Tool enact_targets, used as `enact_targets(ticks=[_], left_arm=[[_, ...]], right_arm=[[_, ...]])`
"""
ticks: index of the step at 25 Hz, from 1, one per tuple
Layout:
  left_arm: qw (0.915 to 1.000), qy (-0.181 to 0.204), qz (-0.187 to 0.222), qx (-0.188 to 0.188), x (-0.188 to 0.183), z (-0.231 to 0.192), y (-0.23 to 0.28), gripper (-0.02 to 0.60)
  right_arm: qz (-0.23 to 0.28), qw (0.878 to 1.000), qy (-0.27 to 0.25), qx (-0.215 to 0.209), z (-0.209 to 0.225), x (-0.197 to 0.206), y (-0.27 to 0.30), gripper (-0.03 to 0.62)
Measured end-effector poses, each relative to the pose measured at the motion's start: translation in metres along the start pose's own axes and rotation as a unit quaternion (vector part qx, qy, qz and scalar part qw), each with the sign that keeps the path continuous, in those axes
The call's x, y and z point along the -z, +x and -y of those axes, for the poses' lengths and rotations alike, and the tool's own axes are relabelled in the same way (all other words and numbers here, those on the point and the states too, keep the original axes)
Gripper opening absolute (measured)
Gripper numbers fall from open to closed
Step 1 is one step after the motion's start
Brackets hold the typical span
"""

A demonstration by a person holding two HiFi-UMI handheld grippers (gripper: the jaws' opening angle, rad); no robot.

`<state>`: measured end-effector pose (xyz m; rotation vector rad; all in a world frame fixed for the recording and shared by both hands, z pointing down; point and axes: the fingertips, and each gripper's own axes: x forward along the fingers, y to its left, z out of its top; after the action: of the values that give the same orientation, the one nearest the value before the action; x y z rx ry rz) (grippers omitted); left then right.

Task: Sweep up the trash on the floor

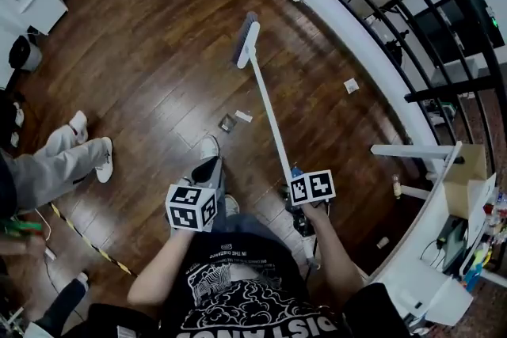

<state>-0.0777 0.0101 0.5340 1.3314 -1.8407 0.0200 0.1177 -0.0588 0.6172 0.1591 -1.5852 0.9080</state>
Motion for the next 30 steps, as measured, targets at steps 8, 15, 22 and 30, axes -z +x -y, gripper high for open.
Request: enact_targets(ticks=[8, 15, 22, 30], left_arm=[[0.9994, -0.012, -0.019, 0.026, -0.074, -0.057, 0.059, 0.005], [0.9986, -0.009, -0.016, 0.050, -0.140, -0.083, 0.099, 0.005], [0.9979, 0.002, -0.020, 0.062, -0.189, -0.084, 0.138, 0.005], [0.9985, 0.014, -0.021, 0.049, -0.238, -0.071, 0.223, 0.005]], right_arm=[[-0.010, 0.997, 0.038, 0.070, 0.003, -0.092, 0.013, 0.000], [-0.009, 0.988, 0.041, 0.146, 0.014, -0.162, 0.003, 0.000], [-0.006, 0.975, 0.024, 0.222, 0.054, -0.231, -0.023, 0.000], [-0.020, 0.961, 0.022, 0.276, 0.160, -0.332, -0.048, 0.000]])
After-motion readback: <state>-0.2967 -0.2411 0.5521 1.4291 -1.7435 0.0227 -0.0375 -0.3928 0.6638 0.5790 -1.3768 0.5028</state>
